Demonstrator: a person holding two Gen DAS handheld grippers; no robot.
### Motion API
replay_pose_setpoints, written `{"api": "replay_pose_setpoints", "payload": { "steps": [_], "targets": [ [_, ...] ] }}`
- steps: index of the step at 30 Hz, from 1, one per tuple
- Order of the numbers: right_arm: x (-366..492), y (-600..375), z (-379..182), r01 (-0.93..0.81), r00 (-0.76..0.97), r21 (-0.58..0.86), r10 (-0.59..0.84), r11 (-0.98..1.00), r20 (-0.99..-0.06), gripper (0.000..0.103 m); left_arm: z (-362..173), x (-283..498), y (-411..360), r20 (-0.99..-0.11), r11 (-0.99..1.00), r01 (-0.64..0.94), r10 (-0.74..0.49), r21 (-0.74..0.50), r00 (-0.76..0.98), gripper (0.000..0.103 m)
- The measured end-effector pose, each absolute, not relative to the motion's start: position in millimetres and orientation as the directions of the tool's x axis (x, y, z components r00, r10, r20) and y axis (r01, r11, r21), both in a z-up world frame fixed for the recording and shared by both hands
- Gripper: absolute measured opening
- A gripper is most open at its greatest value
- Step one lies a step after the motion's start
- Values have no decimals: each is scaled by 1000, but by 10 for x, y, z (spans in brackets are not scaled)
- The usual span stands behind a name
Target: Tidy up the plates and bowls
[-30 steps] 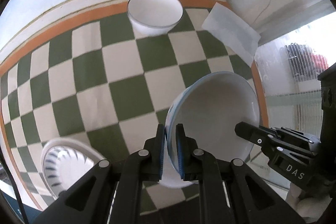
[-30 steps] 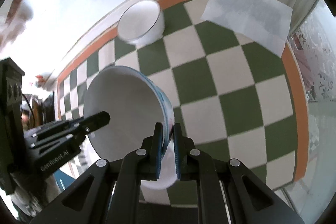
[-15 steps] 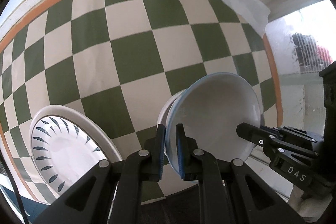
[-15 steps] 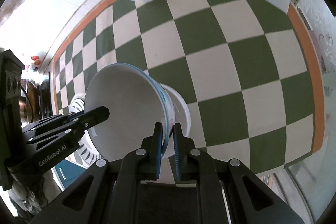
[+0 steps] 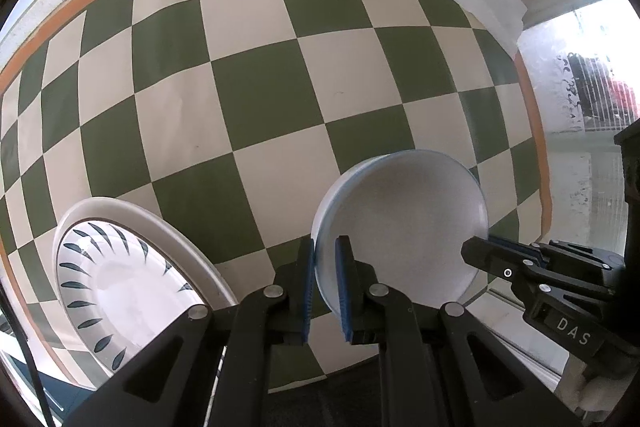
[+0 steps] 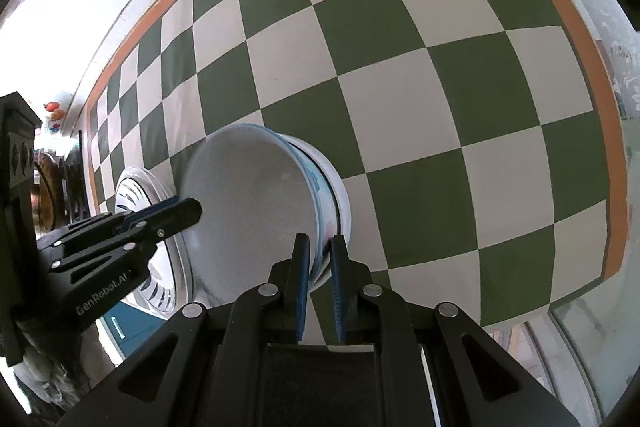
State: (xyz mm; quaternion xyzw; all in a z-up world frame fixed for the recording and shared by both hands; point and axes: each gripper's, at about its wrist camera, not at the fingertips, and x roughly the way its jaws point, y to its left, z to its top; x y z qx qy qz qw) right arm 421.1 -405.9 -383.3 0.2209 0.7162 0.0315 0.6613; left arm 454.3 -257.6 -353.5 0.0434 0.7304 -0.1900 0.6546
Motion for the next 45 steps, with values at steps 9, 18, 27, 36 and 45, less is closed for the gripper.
{"api": "replay_pose_setpoints", "payload": {
  "steps": [9, 18, 27, 36, 45],
  "targets": [
    [4392, -4264, -3424, 270, 38, 385, 390, 882, -920, 12, -2997, 4854, -2462, -970, 928, 285, -239, -239, -37, 11],
    [5449, -4635, -3052, 261, 207, 447, 403, 856, -892, 52, -2962, 6096, -2415, -964, 960, 111, -264, -258, 45, 26],
    [6787, -4635, -3715, 233, 166, 385, 354, 893, -921, 52, -3671, 7010, -2651, -956, 957, -2, -289, -289, -39, 26],
    [7208, -4507, -4254, 237, 80, 376, 367, 896, -927, 11, -3917, 7096, -2850, -973, 970, 72, -229, -231, -38, 11],
    [7155, -4499, -4156, 203, 87, 345, 334, 916, -939, 10, -3743, 6901, -2941, -975, 972, 80, -222, -222, -11, 11]
  ]
}}
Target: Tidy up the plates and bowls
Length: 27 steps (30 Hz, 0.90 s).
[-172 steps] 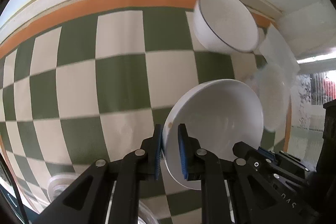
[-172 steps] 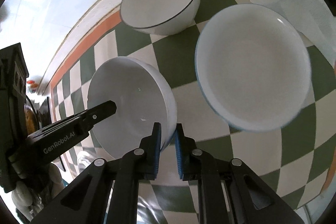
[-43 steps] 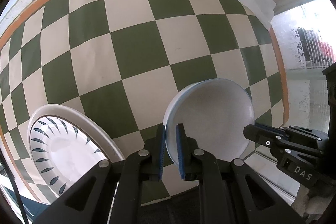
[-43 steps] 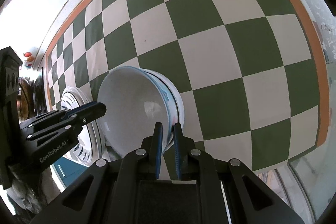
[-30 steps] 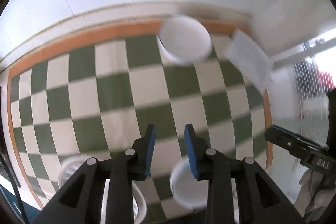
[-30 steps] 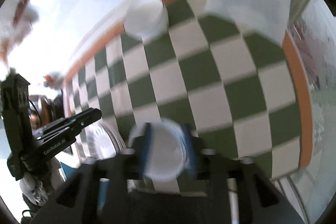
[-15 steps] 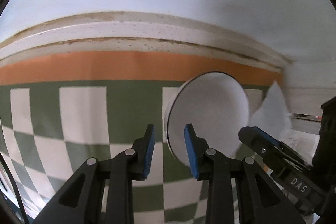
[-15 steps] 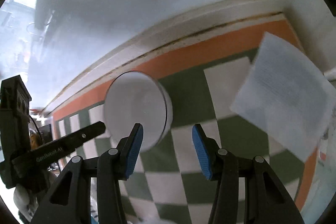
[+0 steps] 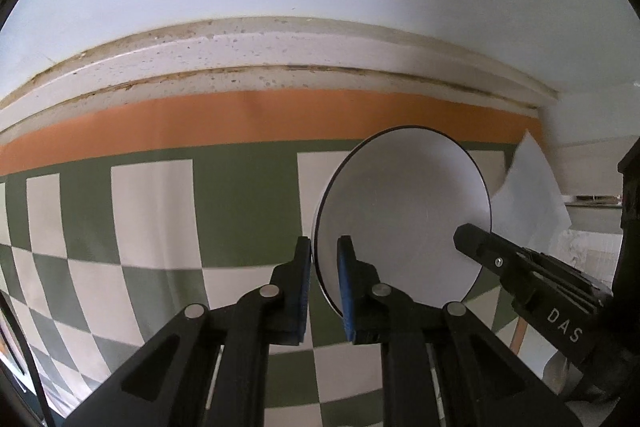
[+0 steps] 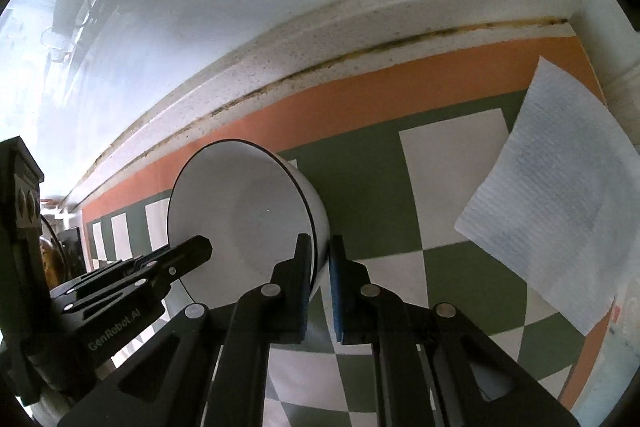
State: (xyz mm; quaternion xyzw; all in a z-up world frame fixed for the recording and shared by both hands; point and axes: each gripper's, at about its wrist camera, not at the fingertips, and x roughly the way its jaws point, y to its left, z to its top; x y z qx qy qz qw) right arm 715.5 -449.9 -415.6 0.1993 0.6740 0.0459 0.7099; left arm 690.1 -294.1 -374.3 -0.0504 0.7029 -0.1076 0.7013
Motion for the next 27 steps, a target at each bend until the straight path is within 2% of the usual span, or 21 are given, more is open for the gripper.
{"api": "replay_pose_setpoints", "payload": {
  "steps": [15, 27],
  "targets": [
    [6198, -4482, -3303, 175, 167, 371, 344, 912, -924, 10, -2873, 5974, -2835, -966, 957, 173, -249, -234, 67, 11],
    [5018, -4292, -2874, 180, 198, 363, 328, 914, -924, 10, -2636, 5100, -2632, -961, 945, 210, -269, -250, 62, 11]
  ]
}}
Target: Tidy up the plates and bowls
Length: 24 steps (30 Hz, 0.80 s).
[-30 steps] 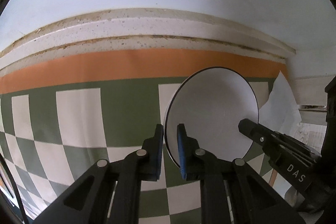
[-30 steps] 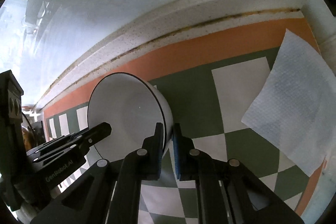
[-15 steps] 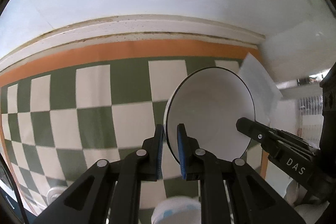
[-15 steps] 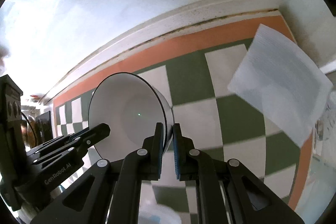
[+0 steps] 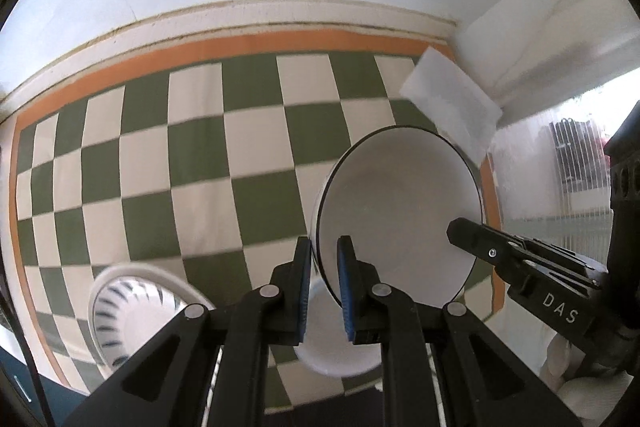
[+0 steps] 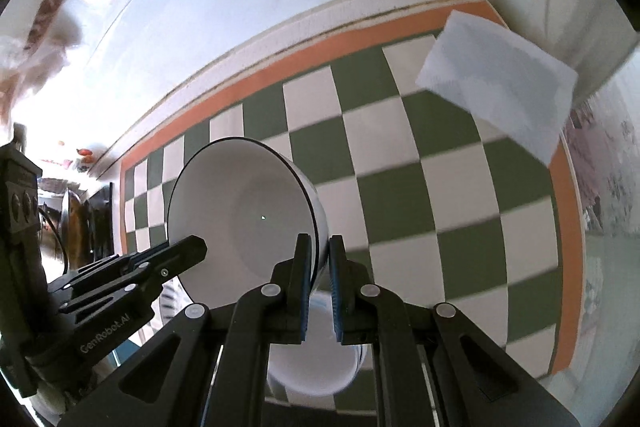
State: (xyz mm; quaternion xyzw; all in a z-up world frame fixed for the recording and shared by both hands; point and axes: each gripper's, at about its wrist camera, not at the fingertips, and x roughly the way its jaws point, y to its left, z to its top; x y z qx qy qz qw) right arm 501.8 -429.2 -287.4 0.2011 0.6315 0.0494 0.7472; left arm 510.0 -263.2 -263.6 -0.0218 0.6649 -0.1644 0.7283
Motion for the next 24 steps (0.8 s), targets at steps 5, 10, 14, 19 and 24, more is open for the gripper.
{"api": "replay_pose_setpoints", "payload": {
  "steps": [5, 10, 14, 19, 24],
  "targets": [
    [4629, -4185, -2907, 170, 175, 345, 316, 923, -933, 10, -2673, 4794, -2591, -965, 943, 231, -257, -239, 52, 11],
    [4375, -4169, -3046, 186, 152, 345, 320, 920, -935, 10, -2753, 4620, -2578, -963, 939, 232, -268, -254, 27, 11],
    [4241, -4224, -3145, 215, 144, 355, 330, 910, -933, 10, -2874, 4520, -2595, -964, 937, 235, -267, -259, 3, 11],
    [4187, -4240, -3245, 225, 126, 352, 331, 909, -935, 10, -3001, 4447, -2588, -967, 939, 234, -253, -251, -23, 11],
    [4188, -4217, -3316, 220, 105, 358, 343, 907, -933, 10, -3067, 4439, -2540, -968, 944, 218, -248, -249, -33, 11]
  ]
}}
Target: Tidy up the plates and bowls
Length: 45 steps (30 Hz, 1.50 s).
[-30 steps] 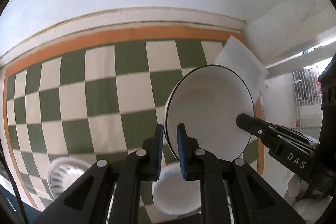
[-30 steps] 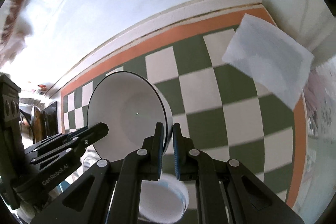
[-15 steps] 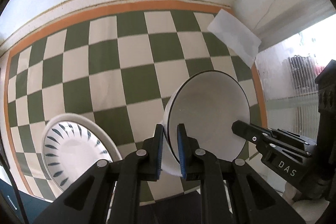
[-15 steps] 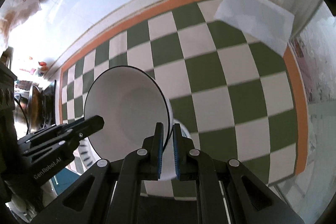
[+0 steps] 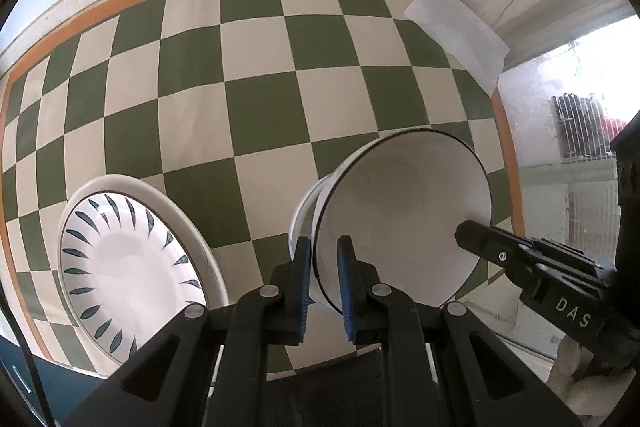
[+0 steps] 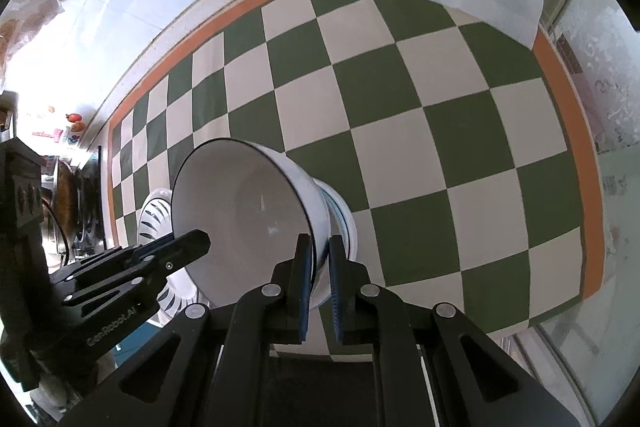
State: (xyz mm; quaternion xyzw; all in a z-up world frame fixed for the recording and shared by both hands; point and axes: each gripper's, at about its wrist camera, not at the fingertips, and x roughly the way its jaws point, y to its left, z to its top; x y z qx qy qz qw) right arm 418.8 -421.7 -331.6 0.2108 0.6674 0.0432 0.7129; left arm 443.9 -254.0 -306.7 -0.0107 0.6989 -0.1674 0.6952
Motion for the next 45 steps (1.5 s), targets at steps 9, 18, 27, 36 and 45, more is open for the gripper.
{"api": "replay_pose_setpoints", "payload": {
  "steps": [9, 18, 27, 36, 45],
  "targets": [
    [4172, -4144, -3379, 200, 76, 351, 343, 915, -936, 10, -3115, 4399, -2532, -972, 948, 216, -233, -236, -38, 11],
    [4146, -4148, -3540, 208, 53, 351, 348, 913, -936, 10, -3231, 4379, -2555, -975, 949, 225, -215, -223, -60, 11],
    [4156, -4152, -3636, 222, 39, 350, 351, 910, -936, 10, -3314, 4364, -2581, -979, 954, 224, -190, -201, -70, 11],
    [4156, -4175, -3671, 256, 27, 365, 370, 895, -928, 13, -3274, 4356, -2565, -979, 953, 224, -195, -204, -62, 13],
    [4033, -4127, -3373, 206, 68, 325, 317, 923, -946, 13, -2918, 4206, -2522, -982, 946, 268, -189, -181, 5, 14]
  ]
}}
